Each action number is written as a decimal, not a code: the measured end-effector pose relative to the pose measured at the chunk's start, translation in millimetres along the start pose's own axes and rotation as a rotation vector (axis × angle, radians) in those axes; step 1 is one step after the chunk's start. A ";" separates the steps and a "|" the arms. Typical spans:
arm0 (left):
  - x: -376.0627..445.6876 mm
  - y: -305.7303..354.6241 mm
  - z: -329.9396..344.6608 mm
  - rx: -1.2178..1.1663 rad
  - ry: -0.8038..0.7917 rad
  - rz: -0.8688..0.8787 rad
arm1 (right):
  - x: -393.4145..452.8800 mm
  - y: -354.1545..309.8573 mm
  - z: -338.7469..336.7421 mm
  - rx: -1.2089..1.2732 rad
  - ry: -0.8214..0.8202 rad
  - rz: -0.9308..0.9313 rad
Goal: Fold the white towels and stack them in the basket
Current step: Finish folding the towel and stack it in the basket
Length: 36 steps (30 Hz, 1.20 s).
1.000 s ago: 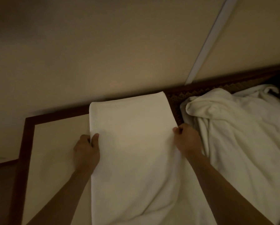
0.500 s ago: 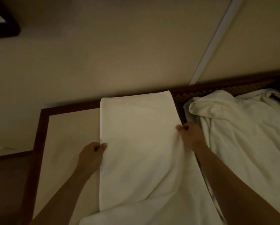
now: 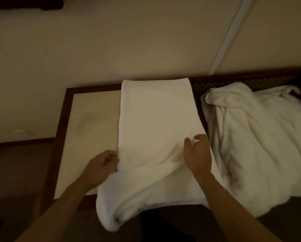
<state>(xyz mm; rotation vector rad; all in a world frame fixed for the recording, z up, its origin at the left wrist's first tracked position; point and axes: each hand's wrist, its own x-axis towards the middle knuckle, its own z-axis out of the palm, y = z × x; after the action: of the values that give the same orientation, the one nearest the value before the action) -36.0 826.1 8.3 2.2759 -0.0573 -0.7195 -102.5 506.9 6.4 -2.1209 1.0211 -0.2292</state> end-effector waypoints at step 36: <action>-127.2 -11.4 141.3 -0.749 0.426 -0.502 | -96.9 131.2 -111.1 0.527 -0.441 0.214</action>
<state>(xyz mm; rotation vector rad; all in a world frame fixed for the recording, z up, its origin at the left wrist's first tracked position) -217.5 775.2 -19.0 1.6575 0.8644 -0.3782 -295.1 464.2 6.9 -1.4835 0.8046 0.0717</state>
